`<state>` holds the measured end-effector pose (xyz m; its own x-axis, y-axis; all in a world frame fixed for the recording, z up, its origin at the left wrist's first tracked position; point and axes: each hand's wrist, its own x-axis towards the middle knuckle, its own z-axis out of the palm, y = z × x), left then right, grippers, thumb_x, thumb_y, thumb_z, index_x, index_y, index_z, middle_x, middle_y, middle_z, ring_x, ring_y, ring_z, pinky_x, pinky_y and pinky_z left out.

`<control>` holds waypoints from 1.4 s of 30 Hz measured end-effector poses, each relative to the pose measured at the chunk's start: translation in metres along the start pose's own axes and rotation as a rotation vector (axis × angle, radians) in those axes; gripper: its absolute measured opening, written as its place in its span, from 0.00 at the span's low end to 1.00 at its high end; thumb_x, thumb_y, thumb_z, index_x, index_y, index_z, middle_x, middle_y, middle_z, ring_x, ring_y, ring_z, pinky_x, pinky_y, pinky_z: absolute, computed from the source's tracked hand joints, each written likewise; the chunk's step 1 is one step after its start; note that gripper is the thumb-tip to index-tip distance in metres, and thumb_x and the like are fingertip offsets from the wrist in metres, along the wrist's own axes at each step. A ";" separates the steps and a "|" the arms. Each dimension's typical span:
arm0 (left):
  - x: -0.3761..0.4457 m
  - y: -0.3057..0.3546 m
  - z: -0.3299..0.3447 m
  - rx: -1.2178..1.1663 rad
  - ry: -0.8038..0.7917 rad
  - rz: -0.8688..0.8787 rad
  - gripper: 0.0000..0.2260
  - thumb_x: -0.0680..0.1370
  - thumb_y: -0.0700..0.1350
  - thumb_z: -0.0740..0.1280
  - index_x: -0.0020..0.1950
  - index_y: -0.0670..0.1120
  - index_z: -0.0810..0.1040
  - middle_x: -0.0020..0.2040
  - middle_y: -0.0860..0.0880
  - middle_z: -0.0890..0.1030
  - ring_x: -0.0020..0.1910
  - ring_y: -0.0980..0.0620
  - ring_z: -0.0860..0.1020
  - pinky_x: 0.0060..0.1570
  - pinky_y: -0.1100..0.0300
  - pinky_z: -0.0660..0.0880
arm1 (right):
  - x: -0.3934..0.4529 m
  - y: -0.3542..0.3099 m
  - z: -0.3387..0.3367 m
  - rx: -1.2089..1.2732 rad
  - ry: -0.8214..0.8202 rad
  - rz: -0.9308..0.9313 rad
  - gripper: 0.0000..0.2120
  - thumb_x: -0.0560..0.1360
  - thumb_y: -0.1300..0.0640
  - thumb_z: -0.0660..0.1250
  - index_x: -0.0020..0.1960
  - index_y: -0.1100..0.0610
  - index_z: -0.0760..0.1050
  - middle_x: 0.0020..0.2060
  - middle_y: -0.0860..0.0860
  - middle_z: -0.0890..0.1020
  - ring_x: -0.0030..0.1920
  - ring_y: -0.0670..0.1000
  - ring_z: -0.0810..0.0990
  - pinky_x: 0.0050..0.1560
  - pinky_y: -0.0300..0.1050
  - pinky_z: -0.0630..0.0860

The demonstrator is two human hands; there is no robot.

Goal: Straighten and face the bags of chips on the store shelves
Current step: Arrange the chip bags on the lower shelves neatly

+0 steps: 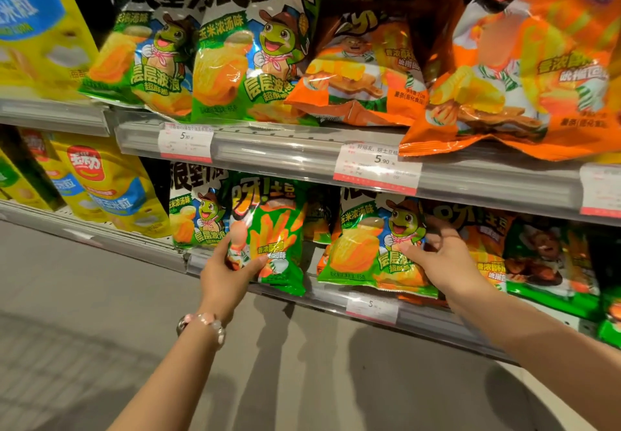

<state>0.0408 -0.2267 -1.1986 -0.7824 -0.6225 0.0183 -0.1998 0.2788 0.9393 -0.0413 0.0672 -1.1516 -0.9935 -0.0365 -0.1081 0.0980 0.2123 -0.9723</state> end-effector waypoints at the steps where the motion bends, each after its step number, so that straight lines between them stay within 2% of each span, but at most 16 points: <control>1: -0.003 -0.001 -0.008 -0.026 -0.005 -0.017 0.30 0.68 0.45 0.78 0.69 0.47 0.72 0.49 0.49 0.82 0.48 0.49 0.81 0.51 0.52 0.78 | 0.001 -0.003 0.005 -0.016 -0.002 0.001 0.32 0.71 0.60 0.73 0.71 0.58 0.63 0.61 0.56 0.76 0.55 0.52 0.74 0.53 0.45 0.70; 4: -0.014 0.000 -0.030 -0.141 -0.014 -0.050 0.25 0.70 0.41 0.76 0.66 0.44 0.75 0.48 0.46 0.84 0.46 0.48 0.83 0.45 0.54 0.80 | 0.005 -0.012 0.027 -0.086 -0.010 -0.046 0.25 0.71 0.61 0.74 0.65 0.59 0.69 0.58 0.56 0.78 0.54 0.51 0.75 0.53 0.45 0.71; 6: -0.023 0.001 -0.042 -0.194 0.000 -0.034 0.23 0.70 0.39 0.75 0.64 0.43 0.76 0.48 0.45 0.84 0.46 0.48 0.84 0.44 0.56 0.80 | 0.011 -0.018 0.046 -0.155 0.013 -0.099 0.23 0.70 0.60 0.75 0.62 0.59 0.71 0.56 0.56 0.79 0.54 0.54 0.77 0.56 0.48 0.74; 9: -0.033 0.003 -0.056 -0.257 -0.019 -0.005 0.22 0.71 0.36 0.74 0.64 0.43 0.76 0.49 0.44 0.84 0.42 0.52 0.84 0.38 0.62 0.80 | 0.023 -0.023 0.078 -0.288 0.039 -0.107 0.26 0.71 0.55 0.74 0.66 0.57 0.70 0.57 0.58 0.79 0.57 0.60 0.77 0.56 0.52 0.75; 12: -0.037 0.006 -0.064 -0.275 -0.041 0.032 0.21 0.71 0.33 0.73 0.62 0.45 0.76 0.46 0.47 0.85 0.39 0.56 0.83 0.34 0.66 0.78 | 0.036 -0.027 0.112 -0.314 -0.021 -0.094 0.26 0.72 0.54 0.73 0.67 0.56 0.69 0.58 0.58 0.79 0.59 0.62 0.77 0.57 0.53 0.75; 16: -0.029 0.005 -0.069 -0.271 -0.028 0.059 0.20 0.70 0.33 0.74 0.59 0.47 0.77 0.43 0.49 0.85 0.38 0.55 0.83 0.33 0.65 0.78 | 0.039 -0.031 0.148 -0.349 -0.056 -0.072 0.31 0.72 0.52 0.73 0.70 0.54 0.64 0.62 0.57 0.76 0.61 0.61 0.75 0.56 0.50 0.74; 18: -0.025 0.006 -0.068 -0.267 -0.026 0.057 0.20 0.70 0.34 0.74 0.59 0.46 0.77 0.43 0.48 0.85 0.40 0.52 0.84 0.33 0.64 0.78 | 0.038 -0.029 0.161 -0.415 -0.064 -0.054 0.32 0.73 0.50 0.72 0.71 0.57 0.62 0.62 0.59 0.75 0.61 0.61 0.75 0.55 0.50 0.73; 21: -0.015 0.003 -0.066 -0.265 -0.043 0.052 0.20 0.70 0.34 0.74 0.60 0.43 0.77 0.45 0.46 0.85 0.40 0.53 0.84 0.33 0.65 0.78 | 0.040 -0.023 0.175 -0.513 -0.060 -0.032 0.28 0.74 0.50 0.70 0.67 0.62 0.64 0.61 0.60 0.75 0.60 0.60 0.75 0.53 0.48 0.72; 25: -0.005 0.003 -0.060 -0.247 -0.044 0.062 0.21 0.69 0.36 0.75 0.61 0.43 0.77 0.46 0.46 0.85 0.40 0.52 0.84 0.34 0.64 0.79 | 0.045 -0.018 0.179 -0.576 -0.058 0.028 0.25 0.75 0.49 0.69 0.64 0.63 0.66 0.59 0.60 0.76 0.58 0.59 0.77 0.50 0.47 0.73; 28: 0.001 0.003 -0.058 -0.235 -0.032 0.059 0.24 0.67 0.40 0.77 0.62 0.45 0.77 0.47 0.45 0.85 0.45 0.46 0.84 0.40 0.56 0.81 | 0.049 -0.018 0.176 -0.665 -0.115 0.062 0.26 0.75 0.46 0.67 0.63 0.63 0.67 0.61 0.59 0.75 0.60 0.58 0.76 0.50 0.44 0.73; 31: 0.003 0.002 -0.054 -0.204 -0.045 0.047 0.32 0.61 0.52 0.79 0.63 0.48 0.77 0.48 0.44 0.84 0.47 0.41 0.83 0.48 0.43 0.80 | 0.052 -0.020 0.174 -0.653 -0.192 0.101 0.28 0.75 0.44 0.67 0.64 0.63 0.67 0.63 0.58 0.74 0.58 0.56 0.76 0.46 0.41 0.69; 34: 0.000 0.003 -0.047 -0.173 -0.035 0.051 0.39 0.56 0.62 0.81 0.64 0.51 0.76 0.47 0.43 0.84 0.46 0.39 0.82 0.52 0.39 0.78 | 0.050 -0.023 0.169 -0.604 -0.219 0.106 0.29 0.76 0.48 0.67 0.69 0.64 0.63 0.65 0.59 0.71 0.62 0.57 0.74 0.51 0.42 0.71; 36: -0.006 0.005 -0.040 -0.146 -0.037 0.081 0.39 0.57 0.61 0.81 0.65 0.50 0.76 0.47 0.49 0.83 0.45 0.46 0.81 0.53 0.42 0.78 | 0.045 -0.023 0.165 -0.516 -0.204 0.102 0.29 0.77 0.52 0.65 0.71 0.64 0.60 0.66 0.61 0.71 0.65 0.60 0.72 0.58 0.45 0.71; 38: -0.015 0.008 -0.030 -0.137 -0.049 0.105 0.37 0.59 0.56 0.81 0.66 0.50 0.76 0.51 0.51 0.84 0.50 0.50 0.82 0.54 0.44 0.78 | 0.034 -0.023 0.160 -0.349 -0.175 0.082 0.25 0.79 0.52 0.60 0.72 0.63 0.60 0.64 0.63 0.73 0.63 0.63 0.73 0.61 0.51 0.72; 40: -0.023 0.010 -0.018 -0.147 -0.062 0.129 0.35 0.61 0.53 0.81 0.66 0.50 0.75 0.54 0.51 0.83 0.53 0.52 0.81 0.55 0.47 0.78 | 0.019 -0.021 0.149 -0.146 -0.136 0.046 0.24 0.78 0.43 0.55 0.69 0.56 0.66 0.62 0.60 0.76 0.63 0.63 0.73 0.63 0.57 0.70; 42: -0.033 0.018 -0.004 -0.141 -0.065 0.172 0.33 0.63 0.50 0.80 0.66 0.50 0.75 0.54 0.51 0.83 0.51 0.54 0.81 0.55 0.50 0.78 | 0.003 -0.018 0.132 -0.001 -0.132 0.040 0.32 0.69 0.29 0.52 0.63 0.47 0.70 0.59 0.52 0.78 0.62 0.58 0.74 0.64 0.60 0.68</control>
<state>0.0656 -0.2039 -1.1808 -0.8352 -0.5247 0.1648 0.0206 0.2695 0.9628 -0.0383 -0.0659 -1.1616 -0.9725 -0.1560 -0.1732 0.1374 0.2167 -0.9665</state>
